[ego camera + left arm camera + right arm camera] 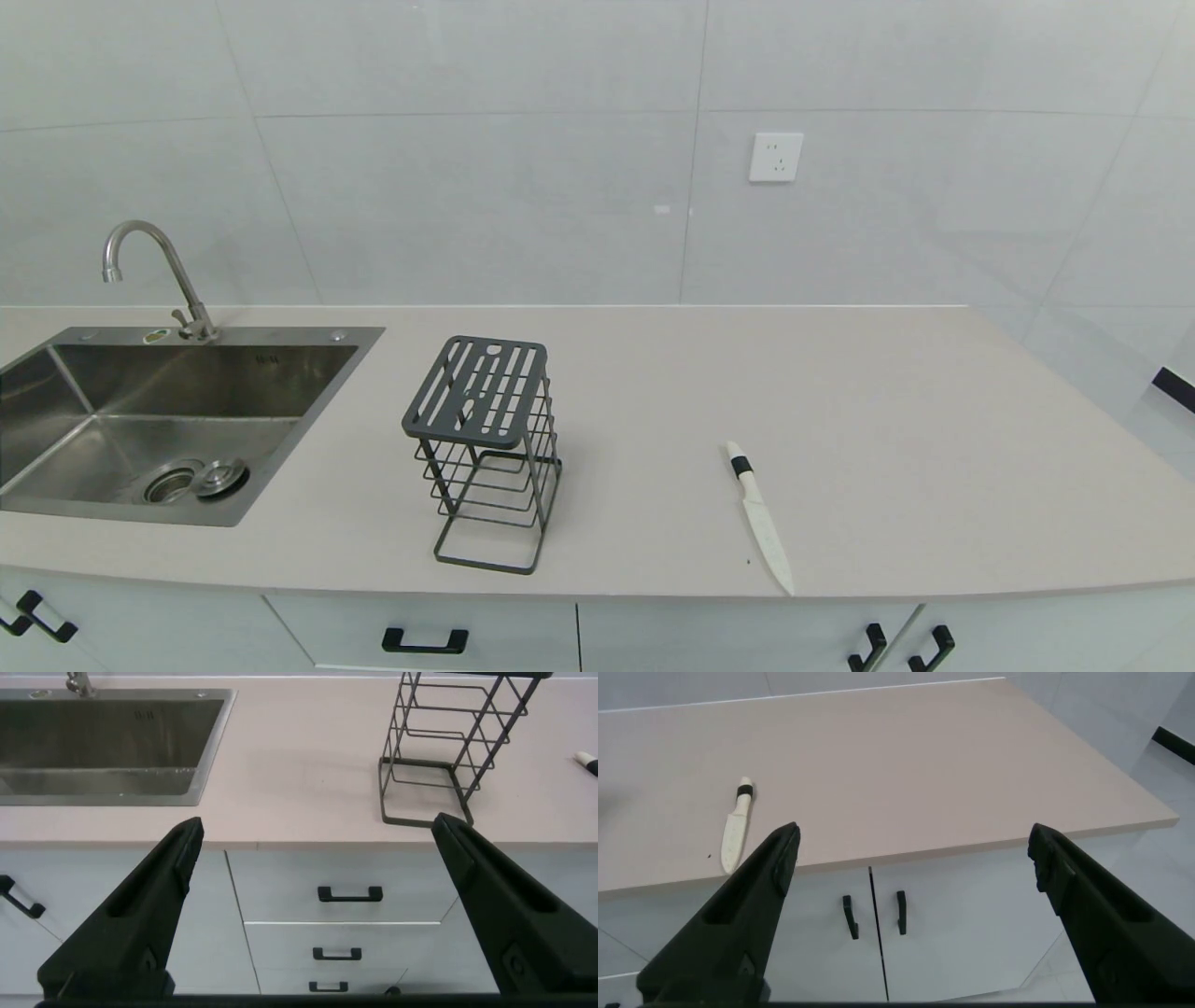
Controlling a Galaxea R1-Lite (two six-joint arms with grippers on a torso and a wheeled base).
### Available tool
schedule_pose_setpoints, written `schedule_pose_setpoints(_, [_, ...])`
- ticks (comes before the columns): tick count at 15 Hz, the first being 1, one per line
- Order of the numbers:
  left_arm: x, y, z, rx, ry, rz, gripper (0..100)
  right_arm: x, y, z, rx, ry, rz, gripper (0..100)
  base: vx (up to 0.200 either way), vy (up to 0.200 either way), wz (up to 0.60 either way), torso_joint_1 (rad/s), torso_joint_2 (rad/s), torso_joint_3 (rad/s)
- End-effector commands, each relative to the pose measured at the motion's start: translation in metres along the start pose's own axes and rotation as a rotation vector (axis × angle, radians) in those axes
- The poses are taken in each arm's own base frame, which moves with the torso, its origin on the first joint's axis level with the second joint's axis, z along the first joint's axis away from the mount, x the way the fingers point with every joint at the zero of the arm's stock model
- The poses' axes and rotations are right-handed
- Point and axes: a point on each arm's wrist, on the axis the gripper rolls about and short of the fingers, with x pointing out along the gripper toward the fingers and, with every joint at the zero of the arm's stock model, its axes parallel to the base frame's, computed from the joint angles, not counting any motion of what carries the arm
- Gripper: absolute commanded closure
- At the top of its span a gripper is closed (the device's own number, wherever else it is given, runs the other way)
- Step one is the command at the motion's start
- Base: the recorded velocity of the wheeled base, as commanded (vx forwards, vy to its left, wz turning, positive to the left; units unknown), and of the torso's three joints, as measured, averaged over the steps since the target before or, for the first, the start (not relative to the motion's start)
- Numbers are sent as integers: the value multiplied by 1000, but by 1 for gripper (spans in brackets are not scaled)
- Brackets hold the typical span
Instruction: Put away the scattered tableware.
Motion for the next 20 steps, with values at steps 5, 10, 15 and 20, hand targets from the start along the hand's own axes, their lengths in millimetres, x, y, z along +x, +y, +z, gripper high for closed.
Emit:
schedule_pose_setpoints(5, [0,0,0,-1,1,0,0,0,0,0,2,1,0,0,0,0,0,0,0,0])
schedule_pose_setpoints(10, [0,0,0,-4,1,1,0,0,0,0,2,2,0,0,0,0,0,194,-4,177])
schedule_pose_setpoints(15, [0,0,0,-1,1,0,0,0,0,0,2,1,2,0,0,0,0,65,-1,59])
schedule_pose_setpoints(20, [0,0,0,3,1,0,0,0,0,0,2,1,2,0,0,0,0,0,0,0])
